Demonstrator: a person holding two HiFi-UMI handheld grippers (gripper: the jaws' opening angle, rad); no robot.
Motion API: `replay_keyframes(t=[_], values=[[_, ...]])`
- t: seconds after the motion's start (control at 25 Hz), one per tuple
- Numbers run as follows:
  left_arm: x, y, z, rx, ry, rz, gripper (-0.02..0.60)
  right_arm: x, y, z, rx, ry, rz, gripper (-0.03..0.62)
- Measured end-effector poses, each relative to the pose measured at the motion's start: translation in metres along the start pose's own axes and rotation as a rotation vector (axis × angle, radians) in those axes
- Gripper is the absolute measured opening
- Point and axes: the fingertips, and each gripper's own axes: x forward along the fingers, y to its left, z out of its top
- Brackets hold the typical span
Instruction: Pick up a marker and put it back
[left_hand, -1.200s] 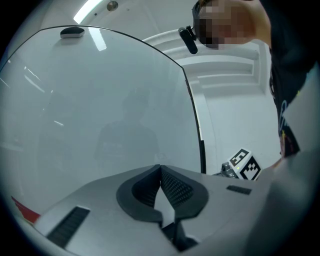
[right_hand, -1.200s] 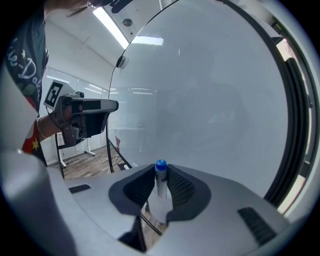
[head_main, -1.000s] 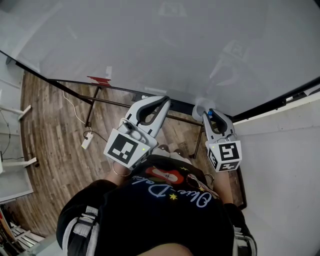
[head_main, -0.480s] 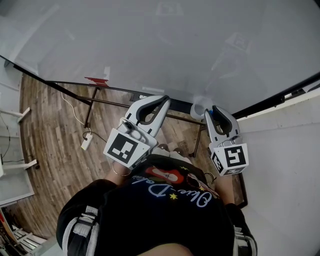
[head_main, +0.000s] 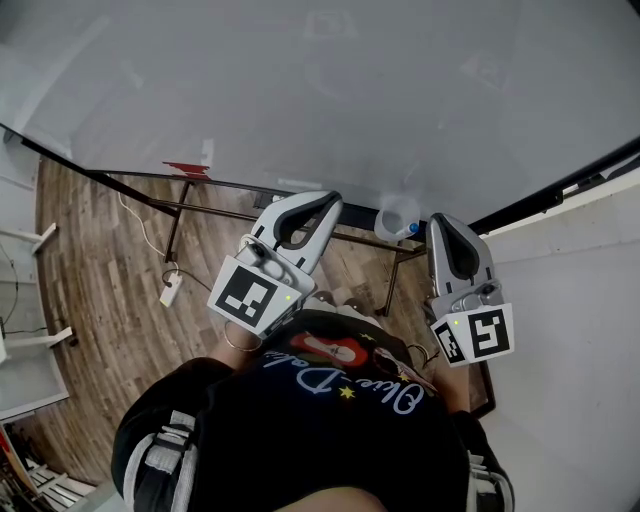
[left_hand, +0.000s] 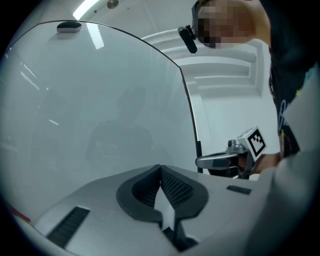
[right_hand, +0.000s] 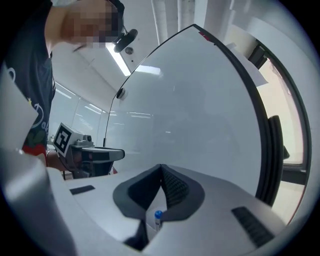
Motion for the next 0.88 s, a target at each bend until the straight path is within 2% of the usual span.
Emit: replay_keyframes(t=[0.88], values=[[0.013,0.004,-0.005,-0.011,0.006,-0.016,0.003,0.0,-0.009,0.003,0.059,-0.02,-0.015,0.0]])
